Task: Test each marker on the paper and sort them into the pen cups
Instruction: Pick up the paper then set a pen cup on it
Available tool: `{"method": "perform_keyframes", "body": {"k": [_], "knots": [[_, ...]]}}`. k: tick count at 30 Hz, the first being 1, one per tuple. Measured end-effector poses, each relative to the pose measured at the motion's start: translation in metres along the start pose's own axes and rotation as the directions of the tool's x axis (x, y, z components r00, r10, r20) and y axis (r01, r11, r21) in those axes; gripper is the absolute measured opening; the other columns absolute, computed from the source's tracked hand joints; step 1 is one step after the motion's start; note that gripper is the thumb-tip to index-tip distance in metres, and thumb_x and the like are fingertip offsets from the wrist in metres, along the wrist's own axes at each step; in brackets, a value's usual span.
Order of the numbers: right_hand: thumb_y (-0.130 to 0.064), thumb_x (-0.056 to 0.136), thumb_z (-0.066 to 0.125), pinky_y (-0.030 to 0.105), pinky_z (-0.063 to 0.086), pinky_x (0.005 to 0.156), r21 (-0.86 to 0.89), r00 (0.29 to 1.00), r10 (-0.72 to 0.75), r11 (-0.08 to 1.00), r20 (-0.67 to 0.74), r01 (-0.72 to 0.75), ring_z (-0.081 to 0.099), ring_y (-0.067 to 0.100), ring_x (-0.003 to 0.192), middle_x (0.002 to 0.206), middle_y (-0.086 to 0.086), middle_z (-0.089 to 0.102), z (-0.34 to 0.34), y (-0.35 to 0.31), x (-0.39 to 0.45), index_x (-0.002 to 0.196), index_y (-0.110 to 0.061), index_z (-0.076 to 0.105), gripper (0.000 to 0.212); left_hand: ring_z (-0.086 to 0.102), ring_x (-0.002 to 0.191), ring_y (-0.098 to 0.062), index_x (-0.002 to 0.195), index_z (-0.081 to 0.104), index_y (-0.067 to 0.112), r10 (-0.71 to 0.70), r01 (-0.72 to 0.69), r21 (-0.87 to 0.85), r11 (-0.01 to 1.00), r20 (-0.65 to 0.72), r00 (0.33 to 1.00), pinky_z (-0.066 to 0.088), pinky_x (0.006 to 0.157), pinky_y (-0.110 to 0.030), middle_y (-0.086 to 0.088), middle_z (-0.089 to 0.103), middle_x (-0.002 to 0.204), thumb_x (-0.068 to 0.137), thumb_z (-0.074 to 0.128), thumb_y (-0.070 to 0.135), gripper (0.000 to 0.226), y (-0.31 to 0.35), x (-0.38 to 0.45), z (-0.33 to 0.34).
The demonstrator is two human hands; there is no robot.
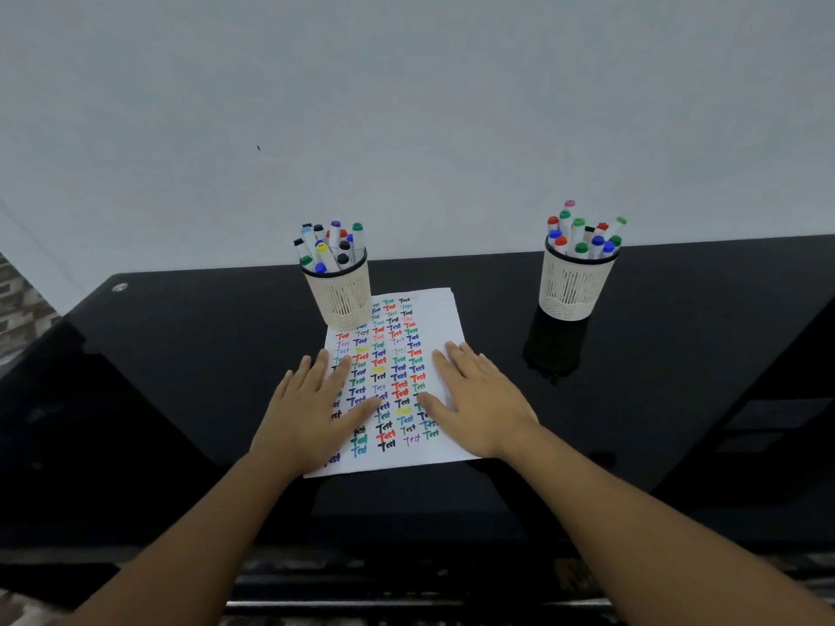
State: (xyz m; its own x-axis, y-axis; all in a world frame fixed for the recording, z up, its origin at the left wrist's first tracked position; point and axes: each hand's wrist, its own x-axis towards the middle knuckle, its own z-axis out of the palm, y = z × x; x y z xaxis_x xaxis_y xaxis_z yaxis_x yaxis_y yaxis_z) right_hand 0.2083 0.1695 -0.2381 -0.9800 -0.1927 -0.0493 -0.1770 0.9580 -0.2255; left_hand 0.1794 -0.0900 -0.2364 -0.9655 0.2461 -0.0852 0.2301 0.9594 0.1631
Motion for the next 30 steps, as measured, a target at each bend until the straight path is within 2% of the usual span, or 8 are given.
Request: {"method": "perform_keyframes", "body": {"k": [5, 7, 9, 11, 14, 17, 23, 30], "knots": [[-0.068, 0.104, 0.031, 0.038, 0.002, 0.131, 0.134, 0.999, 0.01, 0.991, -0.033, -0.006, 0.0, 0.018, 0.161, 0.175, -0.001, 0.004, -0.003, 0.003, -0.003, 0.167, -0.024, 0.007, 0.081, -0.012, 0.156, -0.017, 0.16, -0.006, 0.041, -0.002, 0.002, 0.014, 1.0, 0.009, 1.0, -0.005, 0.126, -0.042, 0.006, -0.014, 0.169, 0.081, 0.011, 0.094, 0.097, -0.001, 0.0, -0.001], [-0.061, 0.103, 0.046, 0.044, 0.015, 0.13, 0.308, 0.981, 0.075, 0.951, -0.179, -0.016, 0.017, 0.022, 0.157, 0.169, 0.001, 0.024, -0.006, 0.008, -0.005, 0.165, -0.025, 0.021, 0.076, -0.012, 0.156, -0.017, 0.16, -0.006, 0.041, -0.005, 0.005, 0.016, 1.0, 0.01, 1.0, -0.005, 0.126, -0.041, 0.006, -0.013, 0.169, 0.081, 0.012, 0.094, 0.096, -0.001, -0.001, -0.001], [-0.051, 0.1, 0.06, 0.044, 0.03, 0.123, 0.498, 0.905, 0.268, 0.864, -0.33, -0.074, 0.032, 0.023, 0.146, 0.157, 0.004, 0.038, -0.012, 0.017, -0.008, 0.159, -0.024, 0.034, 0.069, -0.011, 0.156, -0.017, 0.16, -0.005, 0.041, -0.007, 0.007, 0.015, 1.0, 0.012, 1.0, -0.006, 0.126, -0.041, 0.006, -0.013, 0.169, 0.081, 0.012, 0.094, 0.097, 0.0, 0.0, -0.001], [-0.045, 0.096, 0.068, 0.043, 0.035, 0.115, 0.619, 0.78, 0.487, 0.767, -0.392, -0.168, 0.035, 0.027, 0.139, 0.15, 0.009, 0.041, -0.021, 0.028, -0.007, 0.153, -0.022, 0.041, 0.067, -0.01, 0.156, -0.017, 0.16, -0.004, 0.041, -0.007, 0.007, 0.011, 1.0, 0.01, 1.0, -0.005, 0.126, -0.042, 0.006, -0.011, 0.169, 0.08, 0.012, 0.095, 0.098, 0.0, 0.0, -0.001], [-0.041, 0.089, 0.078, 0.048, 0.038, 0.112, 0.778, 0.599, 0.73, 0.569, -0.329, -0.267, 0.03, 0.031, 0.141, 0.153, 0.013, 0.031, -0.041, 0.049, -0.001, 0.151, -0.02, 0.036, 0.078, -0.009, 0.156, -0.017, 0.161, -0.003, 0.041, -0.011, 0.011, 0.001, 1.0, 0.004, 1.0, -0.004, 0.126, -0.042, 0.006, -0.009, 0.17, 0.079, 0.013, 0.096, 0.099, -0.001, 0.001, 0.0], [-0.035, 0.081, 0.087, 0.049, 0.039, 0.116, 0.846, 0.495, 0.821, 0.457, -0.283, -0.274, 0.03, 0.032, 0.144, 0.155, 0.015, 0.027, -0.056, 0.072, 0.008, 0.154, -0.017, 0.028, 0.095, -0.009, 0.156, -0.017, 0.16, -0.002, 0.042, -0.011, 0.011, -0.005, 1.0, -0.003, 1.0, -0.004, 0.126, -0.042, 0.006, -0.009, 0.17, 0.078, 0.013, 0.096, 0.099, -0.001, 0.001, 0.0], [-0.03, 0.076, 0.092, 0.057, 0.037, 0.119, 0.869, 0.555, 0.799, 0.426, -0.231, -0.252, 0.032, 0.032, 0.149, 0.159, 0.011, 0.028, -0.071, 0.109, 0.031, 0.161, -0.017, 0.015, 0.114, -0.009, 0.156, -0.017, 0.16, -0.001, 0.043, -0.007, 0.007, -0.007, 1.0, -0.009, 1.0, -0.005, 0.125, -0.041, 0.007, -0.009, 0.169, 0.078, 0.014, 0.096, 0.099, -0.003, 0.003, 0.002], [-0.025, 0.08, 0.089, 0.058, 0.043, 0.114, 0.867, 0.537, 0.8, 0.443, -0.266, -0.23, 0.042, 0.03, 0.144, 0.152, 0.008, 0.044, -0.067, 0.128, 0.041, 0.153, -0.015, 0.031, 0.094, -0.009, 0.156, -0.016, 0.16, 0.0, 0.043, -0.012, 0.012, -0.016, 1.0, -0.013, 1.0, -0.005, 0.125, -0.04, 0.008, -0.008, 0.169, 0.08, 0.018, 0.095, 0.097, -0.003, 0.003, 0.002]]}}
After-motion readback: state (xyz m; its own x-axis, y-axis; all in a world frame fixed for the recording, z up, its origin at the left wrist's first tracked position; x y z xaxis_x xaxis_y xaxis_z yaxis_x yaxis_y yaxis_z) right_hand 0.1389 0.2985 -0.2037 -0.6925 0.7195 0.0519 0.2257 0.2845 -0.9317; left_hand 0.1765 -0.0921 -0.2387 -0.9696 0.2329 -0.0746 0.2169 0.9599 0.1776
